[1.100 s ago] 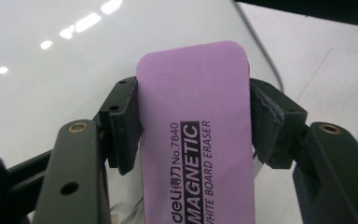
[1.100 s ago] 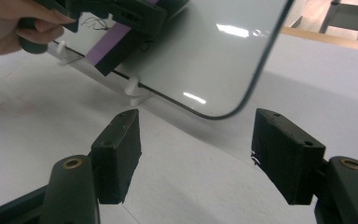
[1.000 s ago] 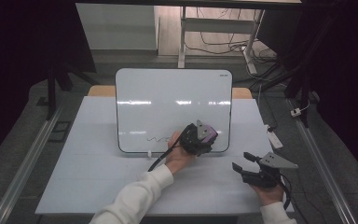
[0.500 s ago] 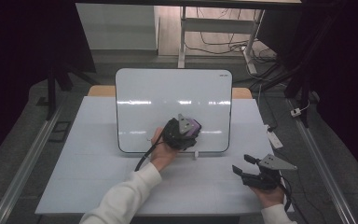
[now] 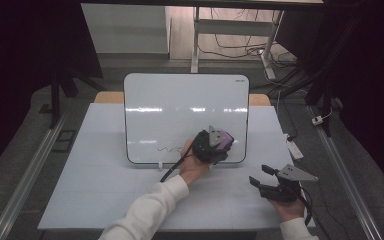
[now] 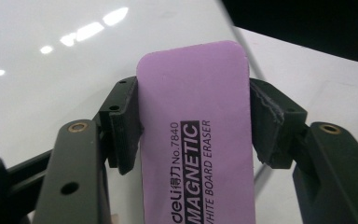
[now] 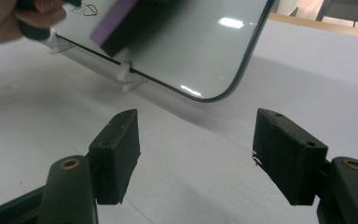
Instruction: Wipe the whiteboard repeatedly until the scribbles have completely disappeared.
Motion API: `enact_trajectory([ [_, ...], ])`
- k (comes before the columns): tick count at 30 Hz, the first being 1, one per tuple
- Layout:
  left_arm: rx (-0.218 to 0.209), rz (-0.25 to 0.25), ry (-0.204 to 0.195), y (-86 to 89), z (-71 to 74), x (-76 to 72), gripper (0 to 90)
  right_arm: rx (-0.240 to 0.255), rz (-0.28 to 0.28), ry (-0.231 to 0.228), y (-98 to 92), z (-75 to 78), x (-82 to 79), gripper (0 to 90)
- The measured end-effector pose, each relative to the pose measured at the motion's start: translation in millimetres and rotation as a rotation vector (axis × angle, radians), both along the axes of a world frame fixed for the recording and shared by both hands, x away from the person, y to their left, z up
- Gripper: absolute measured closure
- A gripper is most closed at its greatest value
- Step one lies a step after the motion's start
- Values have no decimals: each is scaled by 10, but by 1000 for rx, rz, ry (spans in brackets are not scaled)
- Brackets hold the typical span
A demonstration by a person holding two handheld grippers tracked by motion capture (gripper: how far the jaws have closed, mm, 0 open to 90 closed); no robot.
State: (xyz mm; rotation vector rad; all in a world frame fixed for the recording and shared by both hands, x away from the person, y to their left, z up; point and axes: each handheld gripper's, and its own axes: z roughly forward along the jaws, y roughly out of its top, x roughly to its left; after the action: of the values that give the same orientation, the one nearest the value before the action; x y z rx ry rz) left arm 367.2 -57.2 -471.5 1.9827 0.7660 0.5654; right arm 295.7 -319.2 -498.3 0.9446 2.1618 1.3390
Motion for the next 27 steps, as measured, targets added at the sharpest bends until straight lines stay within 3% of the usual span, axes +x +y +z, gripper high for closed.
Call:
enact_trajectory([
  [2, 16, -13, -5, -24, -35, -36, 402, 5, -4, 1, -16, -4, 0, 313],
  [5, 26, 3, -4, 109, -23, -65, 402, 13, -8, 4, -34, -10, 1, 314],
  [12, 42, 141, -39, 797, 80, -106, 402, 15, -9, 5, -21, -5, -8, 314],
  [19, 34, 257, -34, 1446, 84, -188, 402, 12, -7, 1, 4, 0, 2, 314],
  [23, 36, 299, -29, 1674, 15, -276, 402, 14, -7, 3, 3, -6, 14, 314],
  [27, 32, 325, -36, 1778, -41, -335, 402, 14, -4, -2, 13, 2, 9, 314],
])
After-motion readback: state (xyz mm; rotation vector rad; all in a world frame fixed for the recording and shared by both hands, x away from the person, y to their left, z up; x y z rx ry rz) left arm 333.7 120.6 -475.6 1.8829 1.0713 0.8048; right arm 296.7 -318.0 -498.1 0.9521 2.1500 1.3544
